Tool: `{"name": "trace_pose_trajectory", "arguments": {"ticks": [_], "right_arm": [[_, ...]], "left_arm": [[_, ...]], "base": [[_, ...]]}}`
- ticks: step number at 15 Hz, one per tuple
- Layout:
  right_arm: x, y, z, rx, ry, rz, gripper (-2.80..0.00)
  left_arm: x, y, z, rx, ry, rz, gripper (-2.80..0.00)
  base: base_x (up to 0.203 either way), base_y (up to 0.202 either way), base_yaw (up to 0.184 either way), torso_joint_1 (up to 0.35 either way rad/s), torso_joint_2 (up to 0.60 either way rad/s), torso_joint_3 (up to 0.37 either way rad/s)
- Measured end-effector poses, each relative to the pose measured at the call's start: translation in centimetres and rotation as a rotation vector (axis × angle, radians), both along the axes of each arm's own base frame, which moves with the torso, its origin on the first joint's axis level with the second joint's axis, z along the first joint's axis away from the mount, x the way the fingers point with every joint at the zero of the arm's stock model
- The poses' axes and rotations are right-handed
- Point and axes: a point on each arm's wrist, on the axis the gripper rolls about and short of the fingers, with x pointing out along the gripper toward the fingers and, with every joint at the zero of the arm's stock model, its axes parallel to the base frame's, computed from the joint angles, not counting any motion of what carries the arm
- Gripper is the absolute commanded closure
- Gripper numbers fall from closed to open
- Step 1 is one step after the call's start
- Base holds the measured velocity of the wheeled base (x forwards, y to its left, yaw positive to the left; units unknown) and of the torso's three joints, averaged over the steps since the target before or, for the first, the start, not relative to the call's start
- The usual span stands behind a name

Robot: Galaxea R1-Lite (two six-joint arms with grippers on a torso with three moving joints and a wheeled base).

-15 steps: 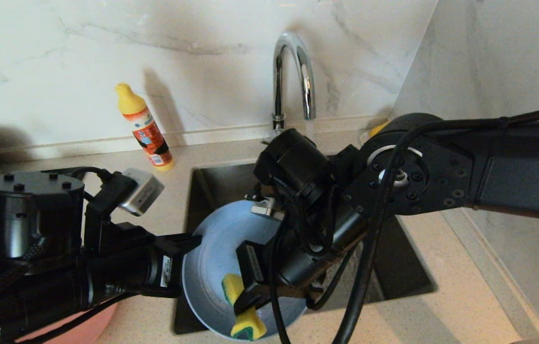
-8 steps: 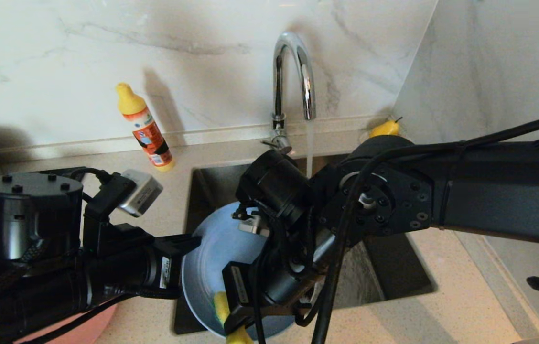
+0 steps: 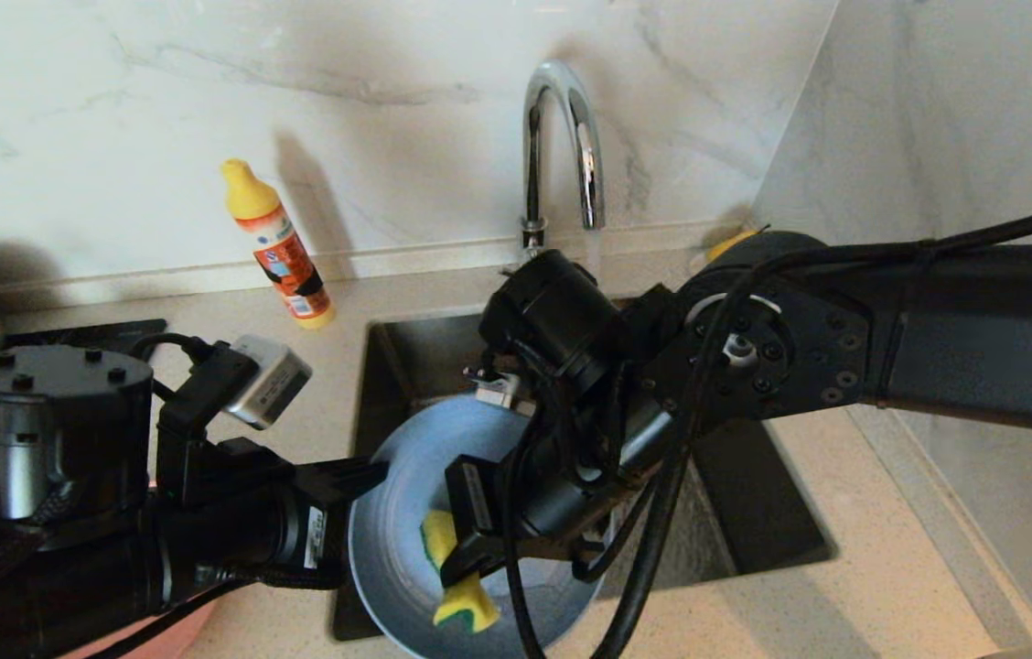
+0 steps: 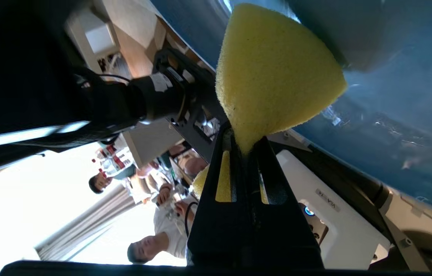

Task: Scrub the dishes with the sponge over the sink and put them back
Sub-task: Wipe the plate

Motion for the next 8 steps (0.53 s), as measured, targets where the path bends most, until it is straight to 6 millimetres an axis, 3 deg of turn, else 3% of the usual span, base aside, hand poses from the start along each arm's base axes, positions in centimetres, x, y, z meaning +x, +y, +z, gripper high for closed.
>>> {"name": "trace_pose_trajectory", "arguments": {"ticks": [8], "right_arm": [[1.2, -2.7, 2.1, 0.042, -0.036, -0.070, 0.00]], "left_arm": [[-0.4, -0.1, -0.3, -0.003, 0.001, -0.014, 0.00]], "base": [[0.000, 0.000, 0.000, 0.000, 0.00, 0.000]]}}
